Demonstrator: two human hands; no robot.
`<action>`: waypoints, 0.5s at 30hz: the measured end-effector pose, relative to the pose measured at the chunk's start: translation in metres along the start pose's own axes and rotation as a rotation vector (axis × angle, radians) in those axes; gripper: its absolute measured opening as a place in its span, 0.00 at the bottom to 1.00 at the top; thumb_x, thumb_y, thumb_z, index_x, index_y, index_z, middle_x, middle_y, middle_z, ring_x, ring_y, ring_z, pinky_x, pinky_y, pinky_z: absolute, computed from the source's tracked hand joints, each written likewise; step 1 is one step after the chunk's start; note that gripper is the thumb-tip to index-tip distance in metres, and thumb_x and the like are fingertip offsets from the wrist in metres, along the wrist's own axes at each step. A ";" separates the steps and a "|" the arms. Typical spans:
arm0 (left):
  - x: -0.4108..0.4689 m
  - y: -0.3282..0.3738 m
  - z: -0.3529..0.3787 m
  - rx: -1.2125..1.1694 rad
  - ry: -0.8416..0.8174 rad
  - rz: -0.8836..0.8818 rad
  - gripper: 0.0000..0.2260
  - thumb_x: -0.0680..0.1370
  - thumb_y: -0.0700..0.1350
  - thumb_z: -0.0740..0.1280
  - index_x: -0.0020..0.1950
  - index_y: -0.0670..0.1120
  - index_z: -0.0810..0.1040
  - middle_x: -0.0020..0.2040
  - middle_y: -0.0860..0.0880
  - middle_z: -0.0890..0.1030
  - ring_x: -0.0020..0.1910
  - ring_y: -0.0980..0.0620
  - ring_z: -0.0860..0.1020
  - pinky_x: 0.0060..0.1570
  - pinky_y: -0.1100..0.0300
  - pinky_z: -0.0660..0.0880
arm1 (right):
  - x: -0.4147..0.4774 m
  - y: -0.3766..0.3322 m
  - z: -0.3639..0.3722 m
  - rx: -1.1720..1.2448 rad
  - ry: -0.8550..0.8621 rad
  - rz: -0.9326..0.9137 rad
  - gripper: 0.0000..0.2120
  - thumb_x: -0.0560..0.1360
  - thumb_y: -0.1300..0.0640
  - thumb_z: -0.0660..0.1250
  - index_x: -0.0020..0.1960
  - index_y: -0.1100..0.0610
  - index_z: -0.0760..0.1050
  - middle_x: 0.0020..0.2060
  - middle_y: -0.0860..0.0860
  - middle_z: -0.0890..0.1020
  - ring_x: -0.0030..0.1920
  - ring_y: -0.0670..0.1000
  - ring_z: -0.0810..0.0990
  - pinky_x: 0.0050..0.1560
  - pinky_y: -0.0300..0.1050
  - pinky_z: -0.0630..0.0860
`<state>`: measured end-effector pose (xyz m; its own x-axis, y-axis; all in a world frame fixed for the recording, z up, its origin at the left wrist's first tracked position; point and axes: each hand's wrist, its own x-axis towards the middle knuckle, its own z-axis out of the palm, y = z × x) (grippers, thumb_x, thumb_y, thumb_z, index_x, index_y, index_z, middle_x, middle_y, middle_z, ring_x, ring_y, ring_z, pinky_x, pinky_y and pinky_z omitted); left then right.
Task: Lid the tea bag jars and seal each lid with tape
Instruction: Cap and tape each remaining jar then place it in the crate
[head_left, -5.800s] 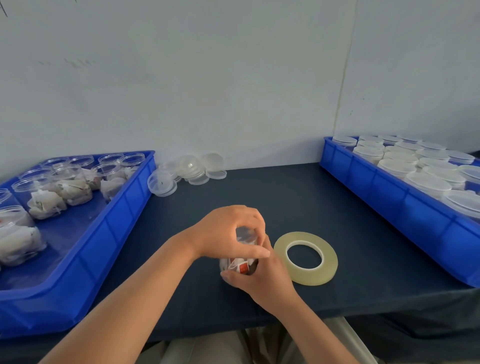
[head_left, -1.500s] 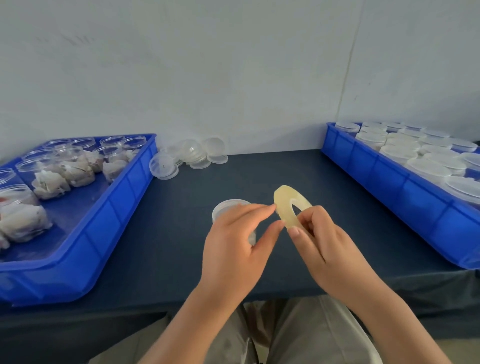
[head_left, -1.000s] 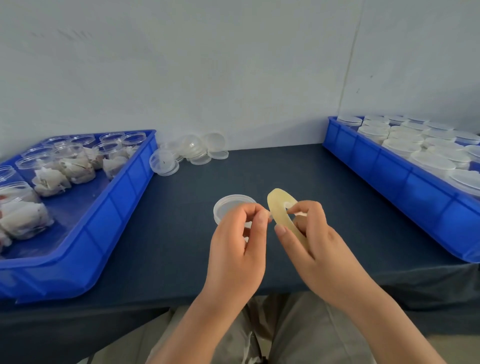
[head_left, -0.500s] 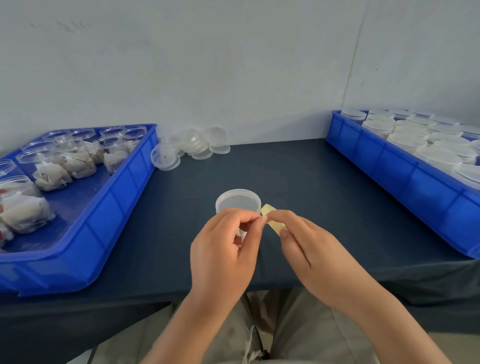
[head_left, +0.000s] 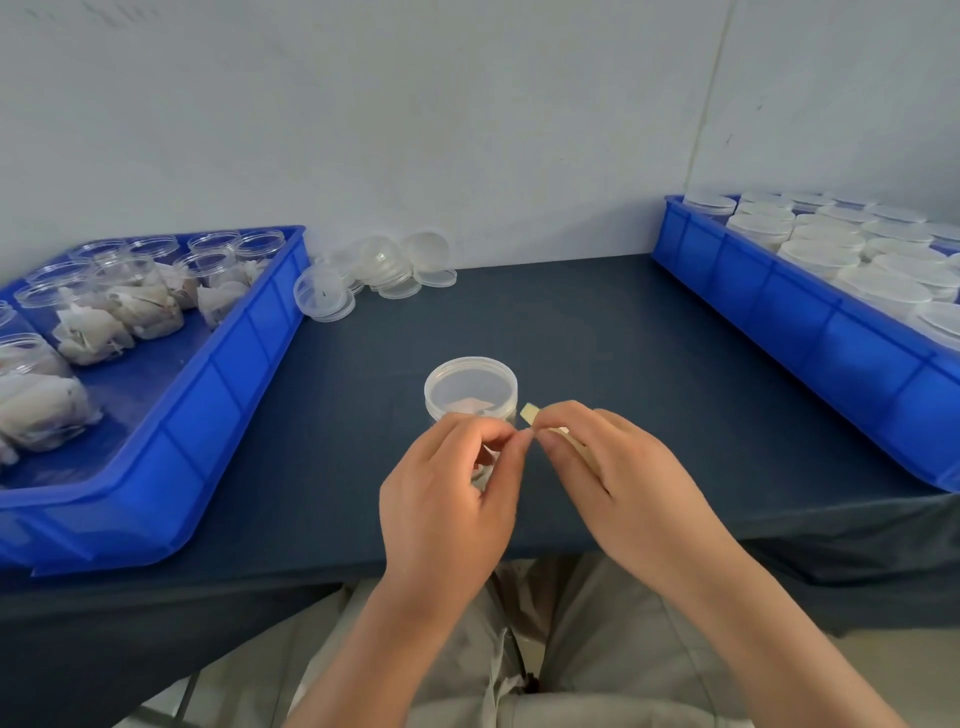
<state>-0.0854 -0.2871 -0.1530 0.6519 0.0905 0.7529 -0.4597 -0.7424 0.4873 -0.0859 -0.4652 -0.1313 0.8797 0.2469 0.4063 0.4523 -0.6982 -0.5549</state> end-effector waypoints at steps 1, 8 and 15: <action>0.000 -0.002 0.001 0.007 0.030 0.028 0.11 0.84 0.54 0.68 0.46 0.51 0.83 0.43 0.59 0.81 0.39 0.58 0.76 0.37 0.67 0.71 | 0.000 0.000 0.001 -0.015 0.028 -0.001 0.06 0.87 0.45 0.58 0.58 0.40 0.74 0.42 0.43 0.78 0.47 0.46 0.78 0.45 0.50 0.77; -0.008 -0.027 0.010 -0.197 0.069 -0.255 0.30 0.79 0.59 0.72 0.78 0.50 0.70 0.73 0.57 0.74 0.74 0.57 0.72 0.69 0.66 0.69 | 0.004 0.002 -0.001 -0.122 0.166 0.040 0.06 0.87 0.45 0.60 0.56 0.42 0.75 0.36 0.44 0.75 0.42 0.48 0.76 0.35 0.47 0.75; 0.006 -0.051 0.023 -0.560 -0.169 -0.466 0.34 0.67 0.60 0.81 0.67 0.62 0.68 0.64 0.68 0.79 0.65 0.62 0.80 0.56 0.70 0.77 | 0.007 0.009 -0.004 -0.144 0.028 0.086 0.11 0.86 0.40 0.57 0.59 0.41 0.76 0.41 0.44 0.79 0.45 0.46 0.78 0.43 0.49 0.79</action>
<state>-0.0445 -0.2641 -0.1835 0.9172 0.1763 0.3573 -0.3224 -0.1988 0.9255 -0.0768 -0.4723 -0.1306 0.9087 0.1647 0.3835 0.3483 -0.8054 -0.4795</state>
